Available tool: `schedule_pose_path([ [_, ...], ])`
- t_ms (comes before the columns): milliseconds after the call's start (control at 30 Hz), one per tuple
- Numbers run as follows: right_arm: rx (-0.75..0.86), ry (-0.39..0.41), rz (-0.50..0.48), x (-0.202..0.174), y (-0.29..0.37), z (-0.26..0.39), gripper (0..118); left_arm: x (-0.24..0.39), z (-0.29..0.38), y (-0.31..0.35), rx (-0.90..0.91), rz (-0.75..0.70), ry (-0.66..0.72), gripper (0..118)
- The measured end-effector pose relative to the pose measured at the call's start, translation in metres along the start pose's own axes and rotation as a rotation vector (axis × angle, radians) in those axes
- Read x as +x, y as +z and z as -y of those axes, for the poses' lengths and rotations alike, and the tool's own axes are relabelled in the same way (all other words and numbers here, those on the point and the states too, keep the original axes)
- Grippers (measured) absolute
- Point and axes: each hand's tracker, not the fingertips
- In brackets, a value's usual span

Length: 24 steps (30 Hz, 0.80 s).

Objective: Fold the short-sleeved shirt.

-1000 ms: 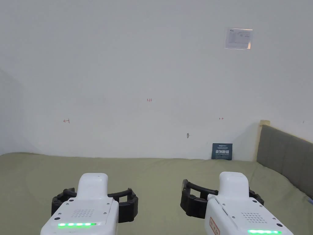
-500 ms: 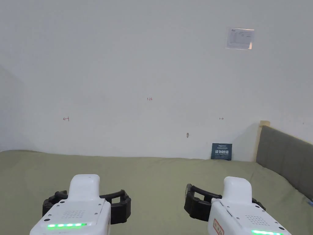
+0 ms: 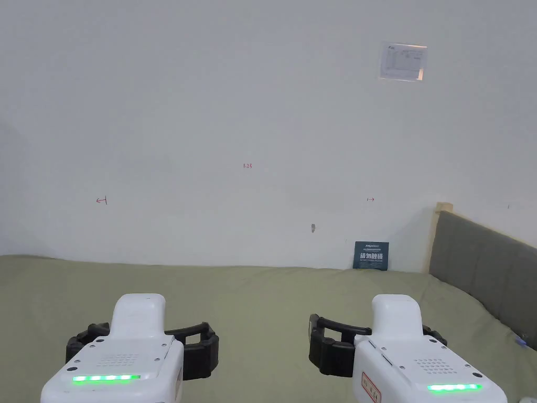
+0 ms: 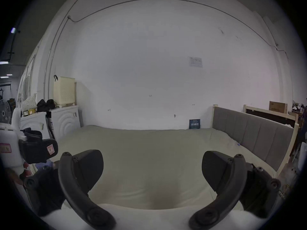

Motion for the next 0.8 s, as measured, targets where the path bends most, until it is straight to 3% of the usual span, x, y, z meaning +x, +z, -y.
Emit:
schedule_pose_path([
  [133,-0.057,-0.006,-0.006,0.003,-0.006,-0.003,117,0.001,-0.004,-0.001,-0.001,-0.005,-0.005,118],
  [367,-0.126,-0.084,0.007,0.01,-0.015,-0.006,117,0.005,-0.006,-0.002,-0.002,0.023,-0.002,118],
  [567,-0.131,-0.03,0.046,0.011,-0.017,-0.009,117,-0.001,-0.011,-0.005,-0.006,-0.008,-0.002,118],
  [800,-0.123,-0.029,0.046,0.012,-0.019,-0.016,117,-0.005,-0.012,-0.01,-0.018,-0.03,0.008,118],
])
